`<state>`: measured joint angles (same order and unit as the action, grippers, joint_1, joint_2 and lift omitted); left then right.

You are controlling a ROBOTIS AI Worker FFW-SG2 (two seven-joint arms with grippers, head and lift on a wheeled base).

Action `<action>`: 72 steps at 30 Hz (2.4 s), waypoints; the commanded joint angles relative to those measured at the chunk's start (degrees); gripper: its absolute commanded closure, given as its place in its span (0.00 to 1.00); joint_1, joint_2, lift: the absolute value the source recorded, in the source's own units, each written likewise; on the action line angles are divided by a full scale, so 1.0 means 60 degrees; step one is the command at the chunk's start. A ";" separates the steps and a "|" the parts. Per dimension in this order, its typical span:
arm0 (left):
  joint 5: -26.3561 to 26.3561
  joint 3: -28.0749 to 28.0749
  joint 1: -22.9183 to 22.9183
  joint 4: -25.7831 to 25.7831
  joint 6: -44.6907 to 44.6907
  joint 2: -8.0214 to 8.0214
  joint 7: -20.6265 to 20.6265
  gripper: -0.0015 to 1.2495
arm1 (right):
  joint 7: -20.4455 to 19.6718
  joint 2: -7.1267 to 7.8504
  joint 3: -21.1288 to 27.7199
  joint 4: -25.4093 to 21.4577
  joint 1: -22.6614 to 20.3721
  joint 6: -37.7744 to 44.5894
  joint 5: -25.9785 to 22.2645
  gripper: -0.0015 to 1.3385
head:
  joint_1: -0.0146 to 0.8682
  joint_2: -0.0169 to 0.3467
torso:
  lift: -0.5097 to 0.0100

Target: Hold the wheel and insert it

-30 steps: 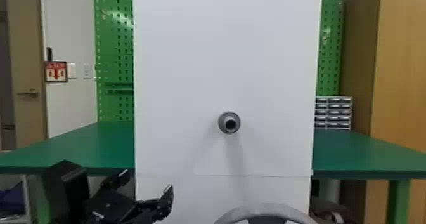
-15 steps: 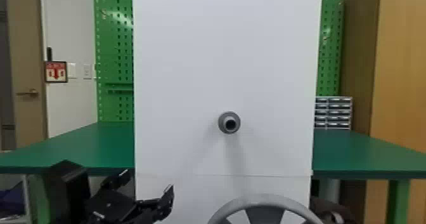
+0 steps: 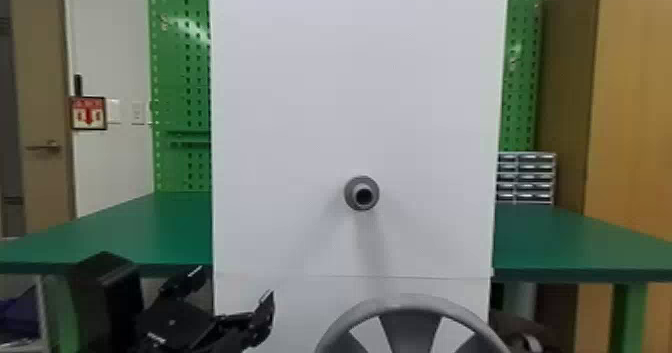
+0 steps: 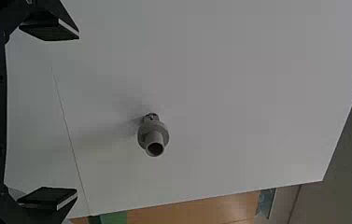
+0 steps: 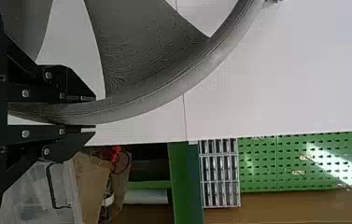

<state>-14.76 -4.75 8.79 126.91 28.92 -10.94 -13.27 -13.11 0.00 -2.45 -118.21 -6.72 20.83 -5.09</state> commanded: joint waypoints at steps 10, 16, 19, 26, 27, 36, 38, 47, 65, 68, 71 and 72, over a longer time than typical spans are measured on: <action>0.0014 0.0000 -0.0014 0.0000 0.0000 0.0006 -0.0001 0.08 | -0.0202 -0.0009 -0.0163 -0.0250 0.0520 0.0792 -0.0206 0.88 | 0.13 0.09 | 0.13; 0.0014 0.0000 -0.0014 0.0000 0.0000 0.0006 -0.0001 0.08 | -0.0246 -0.0009 -0.0280 -0.0250 0.0828 0.0997 -0.0279 0.88 | 0.13 0.09 | 0.13; 0.0014 -0.0015 -0.0014 0.0000 0.0000 0.0006 -0.0001 0.08 | -0.0246 -0.0009 -0.0309 -0.0250 0.0930 0.1011 -0.0265 0.88 | 0.13 0.09 | 0.13; 0.0028 -0.0015 -0.0014 0.0000 0.0000 0.0006 -0.0001 0.08 | -0.0261 -0.0009 -0.0368 -0.0236 0.1165 0.1202 -0.0294 0.88 | 0.13 0.09 | 0.13; 0.0028 -0.0029 -0.0014 0.0000 0.0000 0.0006 -0.0001 0.08 | -0.0261 -0.0009 -0.0368 -0.0250 0.1209 0.1231 -0.0294 0.88 | 0.13 0.09 | 0.13; 0.0072 -0.0044 -0.0014 -0.0014 0.0000 0.0006 -0.0001 0.08 | -0.0290 -0.0009 -0.0412 -0.0236 0.1589 0.1656 -0.0309 0.88 | 0.13 0.09 | 0.13; 0.0072 -0.0044 -0.0029 -0.0029 0.0000 0.0006 -0.0001 0.08 | -0.0305 -0.0009 -0.0397 -0.0236 0.1663 0.1788 -0.0294 0.88 | 0.13 0.09 | 0.13; 0.0072 -0.0059 -0.0029 -0.0044 0.0000 -0.0008 -0.0001 0.08 | -0.0319 -0.0009 -0.0514 -0.0236 0.2073 0.2300 -0.0411 0.88 | 0.13 0.09 | 0.13; 0.0087 -0.0103 0.0015 -0.0058 0.0000 -0.0008 -0.0001 0.08 | -0.0334 -0.0009 -0.0646 -0.0265 0.2600 0.2711 -0.0631 0.88 | 0.13 0.09 | 0.13; 0.0087 -0.0117 0.0015 -0.0073 0.0000 -0.0008 -0.0001 0.08 | -0.0319 -0.0009 -0.0646 -0.0265 0.2717 0.2813 -0.0646 0.88 | 0.13 0.09 | 0.13; 0.0087 -0.0117 0.0015 -0.0073 0.0000 -0.0008 -0.0001 0.08 | -0.0334 -0.0009 -0.0646 -0.0294 0.2835 0.2916 -0.0660 0.88 | 0.13 0.09 | 0.13; 0.0087 -0.0117 0.0015 -0.0073 0.0000 -0.0008 -0.0001 0.08 | -0.0334 -0.0009 -0.0646 -0.0294 0.2864 0.2960 -0.0675 0.88 | 0.13 0.09 | 0.13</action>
<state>-14.24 -5.44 8.87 126.50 28.92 -10.99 -13.27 -15.09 0.00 -6.33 -119.83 9.60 37.75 -8.96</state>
